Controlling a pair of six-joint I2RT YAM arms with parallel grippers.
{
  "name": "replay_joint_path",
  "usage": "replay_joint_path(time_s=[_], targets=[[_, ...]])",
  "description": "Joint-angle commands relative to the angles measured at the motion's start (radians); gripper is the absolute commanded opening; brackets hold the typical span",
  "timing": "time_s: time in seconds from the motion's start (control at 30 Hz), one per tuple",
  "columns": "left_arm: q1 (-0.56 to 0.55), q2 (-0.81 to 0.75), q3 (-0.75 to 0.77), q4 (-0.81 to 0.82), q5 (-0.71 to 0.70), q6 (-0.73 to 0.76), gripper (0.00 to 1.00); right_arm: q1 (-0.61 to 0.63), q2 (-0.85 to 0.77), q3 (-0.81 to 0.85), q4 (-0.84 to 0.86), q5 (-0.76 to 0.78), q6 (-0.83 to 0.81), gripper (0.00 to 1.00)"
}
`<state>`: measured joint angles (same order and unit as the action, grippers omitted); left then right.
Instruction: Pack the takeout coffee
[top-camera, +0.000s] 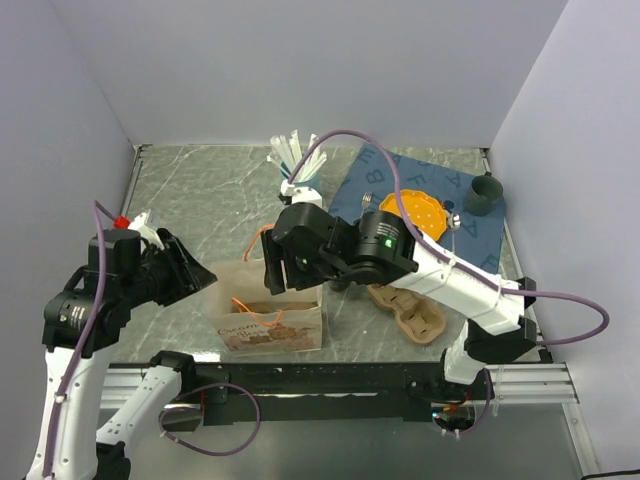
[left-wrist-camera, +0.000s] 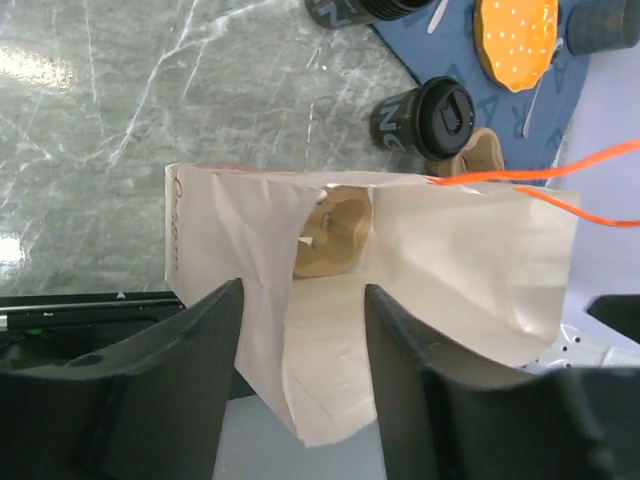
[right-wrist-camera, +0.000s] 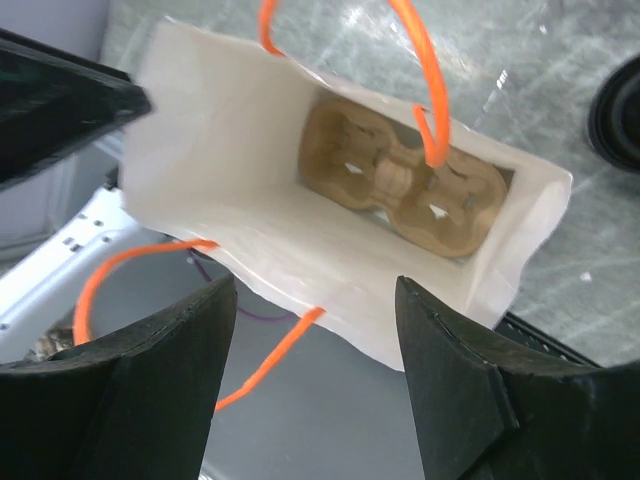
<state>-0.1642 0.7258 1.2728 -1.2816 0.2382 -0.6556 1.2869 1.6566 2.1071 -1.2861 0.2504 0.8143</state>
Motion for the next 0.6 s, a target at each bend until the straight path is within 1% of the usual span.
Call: replay_joint_path(time_s=[0.0,0.07,0.1,0.13,0.17,0.23,0.3,0.37,0.43,0.47,0.5,0.53,0.57], targets=[[0.002,0.012,-0.047,0.068,-0.007,-0.012,0.44,-0.021,-0.110,-0.021,0.102,0.036,-0.021,0.72],[0.002,0.027,-0.052,0.100,0.018,-0.012,0.30,-0.037,-0.132,-0.062,0.116,0.013,-0.021,0.72],[0.002,0.049,-0.037,0.103,0.015,-0.006,0.18,-0.053,-0.153,-0.074,0.116,0.004,-0.023,0.72],[0.002,0.061,-0.015,0.099,0.003,-0.003,0.14,-0.063,-0.159,-0.087,0.110,-0.002,-0.023,0.73],[0.002,0.069,0.037,0.084,-0.032,0.001,0.12,-0.069,-0.165,-0.091,0.085,-0.002,-0.020,0.73],[0.000,0.078,0.066,0.074,-0.069,-0.004,0.09,-0.087,-0.184,-0.101,0.068,0.003,-0.021,0.73],[0.002,0.067,0.044,0.062,-0.089,-0.016,0.08,-0.101,-0.201,-0.113,0.051,0.001,-0.020,0.74],[0.002,0.063,0.001,0.050,-0.094,-0.025,0.09,-0.126,-0.210,-0.125,0.041,-0.014,-0.033,0.74],[0.002,0.055,-0.013,0.041,-0.091,-0.033,0.15,-0.150,-0.216,-0.133,0.007,-0.011,-0.041,0.76],[0.002,0.052,-0.007,0.042,-0.091,-0.036,0.21,-0.159,-0.219,-0.133,-0.011,0.003,-0.035,0.77],[0.002,0.044,0.000,0.041,-0.096,-0.041,0.42,-0.170,-0.225,-0.136,-0.030,0.006,-0.035,0.78],[0.002,0.041,0.011,0.039,-0.096,-0.041,0.53,-0.184,-0.230,-0.150,-0.041,0.004,-0.040,0.79],[0.002,0.041,0.032,0.038,-0.097,-0.039,0.62,-0.207,-0.238,-0.162,-0.041,0.000,-0.061,0.80]])
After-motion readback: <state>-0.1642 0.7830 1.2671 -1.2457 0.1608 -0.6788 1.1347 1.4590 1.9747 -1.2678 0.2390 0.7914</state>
